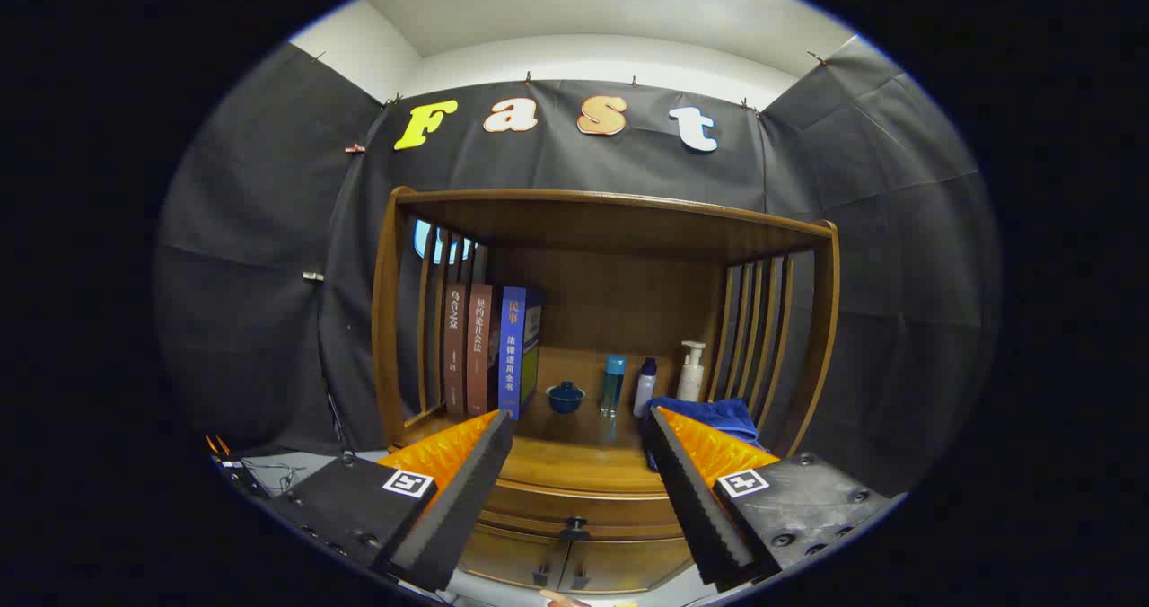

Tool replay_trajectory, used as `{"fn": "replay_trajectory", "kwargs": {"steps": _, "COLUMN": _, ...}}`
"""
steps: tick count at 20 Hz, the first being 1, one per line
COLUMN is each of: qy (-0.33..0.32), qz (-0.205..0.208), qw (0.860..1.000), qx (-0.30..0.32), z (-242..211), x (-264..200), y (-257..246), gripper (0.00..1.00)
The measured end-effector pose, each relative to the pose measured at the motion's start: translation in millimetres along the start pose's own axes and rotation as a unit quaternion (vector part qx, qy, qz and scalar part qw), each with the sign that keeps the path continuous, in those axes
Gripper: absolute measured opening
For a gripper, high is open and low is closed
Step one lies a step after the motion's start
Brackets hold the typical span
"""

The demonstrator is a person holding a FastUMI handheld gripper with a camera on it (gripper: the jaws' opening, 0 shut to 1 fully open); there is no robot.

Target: Pull open the drawer, take out the items inside it, and place them on the countertop above the cabinet.

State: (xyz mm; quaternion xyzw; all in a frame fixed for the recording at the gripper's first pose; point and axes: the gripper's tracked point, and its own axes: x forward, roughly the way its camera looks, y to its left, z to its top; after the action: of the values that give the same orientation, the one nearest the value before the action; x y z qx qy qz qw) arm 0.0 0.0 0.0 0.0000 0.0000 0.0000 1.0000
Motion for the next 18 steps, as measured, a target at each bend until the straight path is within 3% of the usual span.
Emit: {"fn": "replay_trajectory", "kwargs": {"steps": 18, "qy": 0.001, "qz": -0.026, "qw": 1.0, "qx": 0.011, "z": 7.9, "x": -2.5, "y": -11.0, "gripper": 0.99}}
